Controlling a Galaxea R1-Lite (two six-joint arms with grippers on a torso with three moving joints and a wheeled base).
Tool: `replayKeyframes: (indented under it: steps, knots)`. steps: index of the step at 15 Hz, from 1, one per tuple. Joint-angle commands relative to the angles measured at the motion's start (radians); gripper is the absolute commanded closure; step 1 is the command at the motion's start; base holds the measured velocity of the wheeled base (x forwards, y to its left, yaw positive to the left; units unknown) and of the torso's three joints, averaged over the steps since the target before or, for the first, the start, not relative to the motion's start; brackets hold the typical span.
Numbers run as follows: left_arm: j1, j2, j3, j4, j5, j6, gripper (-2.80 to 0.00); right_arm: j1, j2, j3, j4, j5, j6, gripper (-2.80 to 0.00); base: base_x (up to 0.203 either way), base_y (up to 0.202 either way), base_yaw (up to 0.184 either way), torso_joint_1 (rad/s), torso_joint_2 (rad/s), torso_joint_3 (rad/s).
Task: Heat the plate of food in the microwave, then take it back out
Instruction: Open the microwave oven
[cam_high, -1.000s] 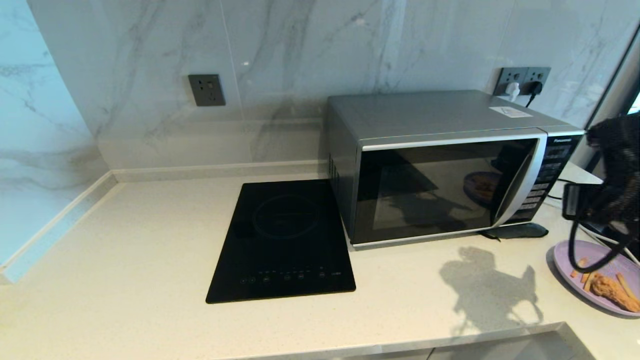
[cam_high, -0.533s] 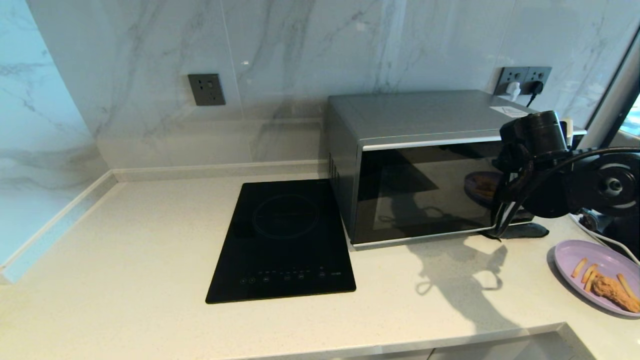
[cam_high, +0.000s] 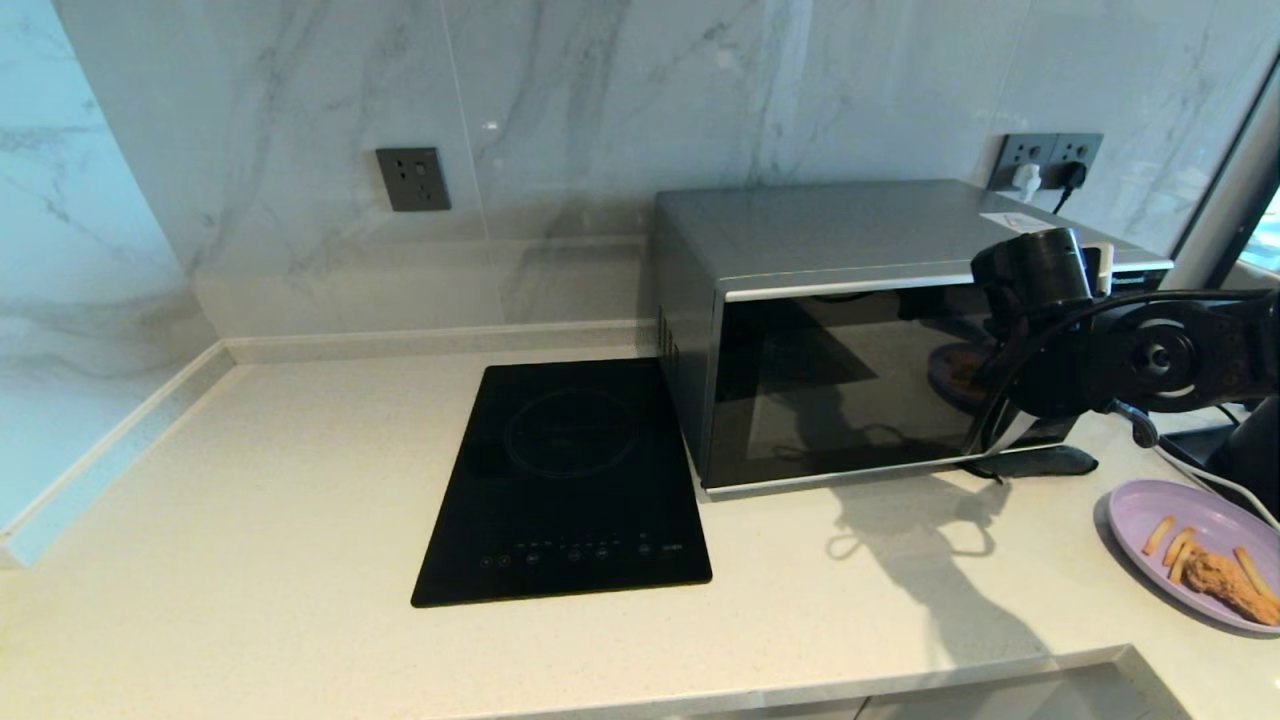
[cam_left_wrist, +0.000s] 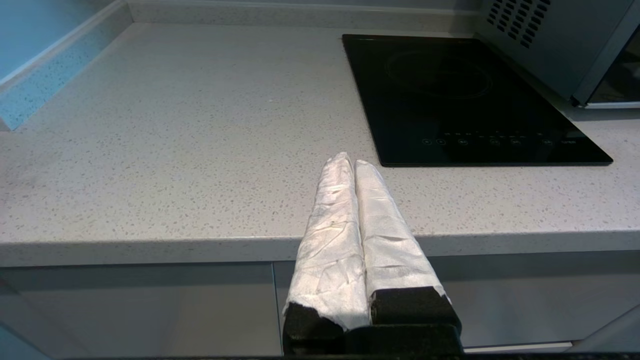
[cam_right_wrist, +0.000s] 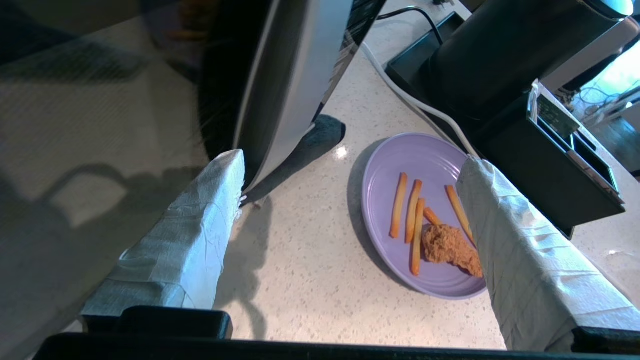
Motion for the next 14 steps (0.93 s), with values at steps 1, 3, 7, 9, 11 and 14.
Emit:
replayKeyframes:
  steps: [1,3,7,9,11,14]
  knots:
    - [0.0,0.002,0.0,0.0,0.0,-0.001,0.0,-0.035,0.016,-0.009,-0.002,-0.001,0.002,-2.8,0.0,0.0,0.0,0.0,0.0,0.0]
    - [0.0,0.002,0.0,0.0,0.0,-0.001,0.0,-0.066,0.03,-0.016,-0.002,0.011,0.003,-2.8,0.0,0.0,0.0,0.0,0.0,0.0]
    - [0.0,0.002,0.0,0.0,0.0,-0.001,0.0,-0.096,0.045,-0.027,-0.003,0.031,0.006,-2.8,0.0,0.0,0.0,0.0,0.0,0.0]
    - [0.0,0.002,0.0,0.0,0.0,-0.001,0.0,-0.099,0.05,-0.04,-0.003,0.042,0.007,-2.8,0.0,0.0,0.0,0.0,0.0,0.0]
    - [0.0,0.002,0.0,0.0,0.0,-0.001,0.0,-0.096,0.051,-0.038,-0.003,0.043,0.021,-2.8,0.0,0.0,0.0,0.0,0.0,0.0]
    - [0.0,0.002,0.0,0.0,0.0,-0.001,0.0,-0.093,0.047,-0.032,-0.003,0.043,0.035,-2.8,0.0,0.0,0.0,0.0,0.0,0.0]
